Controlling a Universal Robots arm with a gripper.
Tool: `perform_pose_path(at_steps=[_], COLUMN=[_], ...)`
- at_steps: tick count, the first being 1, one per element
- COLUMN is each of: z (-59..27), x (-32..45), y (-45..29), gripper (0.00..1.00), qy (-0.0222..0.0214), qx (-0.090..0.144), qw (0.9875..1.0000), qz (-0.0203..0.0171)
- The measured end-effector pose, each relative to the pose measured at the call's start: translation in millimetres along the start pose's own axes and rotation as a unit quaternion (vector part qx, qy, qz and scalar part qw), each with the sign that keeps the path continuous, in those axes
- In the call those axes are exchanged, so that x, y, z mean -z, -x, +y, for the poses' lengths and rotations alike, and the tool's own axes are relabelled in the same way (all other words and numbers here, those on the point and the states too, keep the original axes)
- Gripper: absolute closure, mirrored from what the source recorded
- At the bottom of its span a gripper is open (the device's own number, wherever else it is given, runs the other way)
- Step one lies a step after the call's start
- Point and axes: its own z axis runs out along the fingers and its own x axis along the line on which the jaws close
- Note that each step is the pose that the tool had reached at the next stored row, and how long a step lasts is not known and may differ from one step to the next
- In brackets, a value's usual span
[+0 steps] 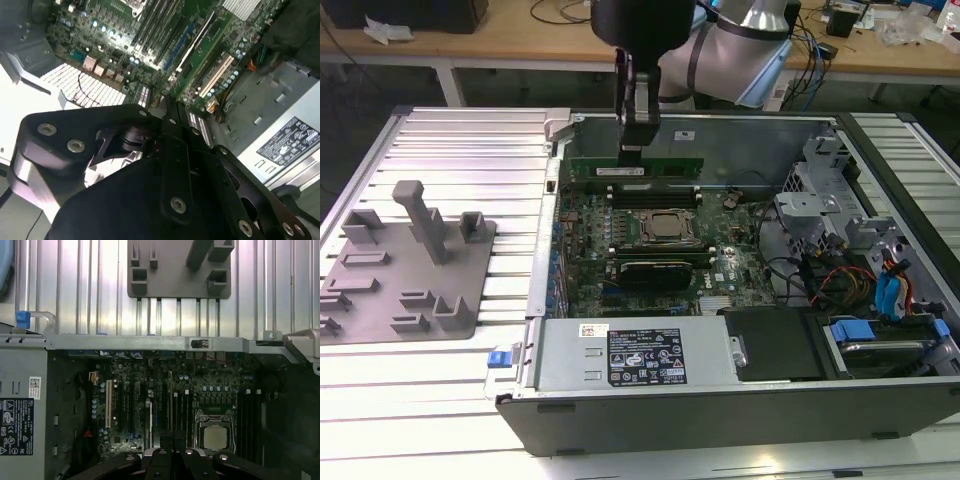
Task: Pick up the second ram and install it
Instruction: 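Pick up the second ram and move it above second insertion slot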
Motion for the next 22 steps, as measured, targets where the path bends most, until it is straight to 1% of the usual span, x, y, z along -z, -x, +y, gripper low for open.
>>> perform_pose_path(at_steps=[1, 2, 5, 6, 7, 8, 10, 11, 12, 13, 18, 20, 22], z=[-6.1, -8.6, -21.3, -24.0, -25.2, -26.1, -27.0, -28.0, -29.9, -33.4, -44.1, -49.2, -52.9], x=[-3.1, -4.4, -9.3, -10.9, -12.3, -15.0, -17.7, -21.6, -24.2, -27.2, -34.3, -39.0, -46.8], y=[2.8, 4.0, 6.5, 6.9, 7.4, 10.4, 14.2, 18.4, 20.8, 24.1, 28.3, 31.2, 32.2], gripper=[0.91, 0.91, 0.91, 0.91, 0.91, 0.91, 0.91, 0.91, 0.91, 0.91, 0.91, 0.91, 0.91], qy=[0.0005, 0.0006, 0.0008, 0.0009, 0.0010, 0.0010, 0.0011, 0.0013, 0.0015, 0.0019, 0.0027, 0.0029, 0.0030], qx=[0.000, 0.000, 0.000, 0.000, 0.000, 0.000, 0.000, 0.000, 0.000, 0.000, 0.000, 0.000, 0.000], qw=[1.0000, 1.0000, 1.0000, 1.0000, 1.0000, 1.0000, 1.0000, 1.0000, 1.0000, 1.0000, 1.0000, 1.0000, 1.0000], qz=[0.0000, 0.0000, 0.0000, 0.0000, 0.0000, -0.0001, 0.0000, 0.0000, 0.0000, 0.0000, 0.0000, 0.0000, 0.0000])
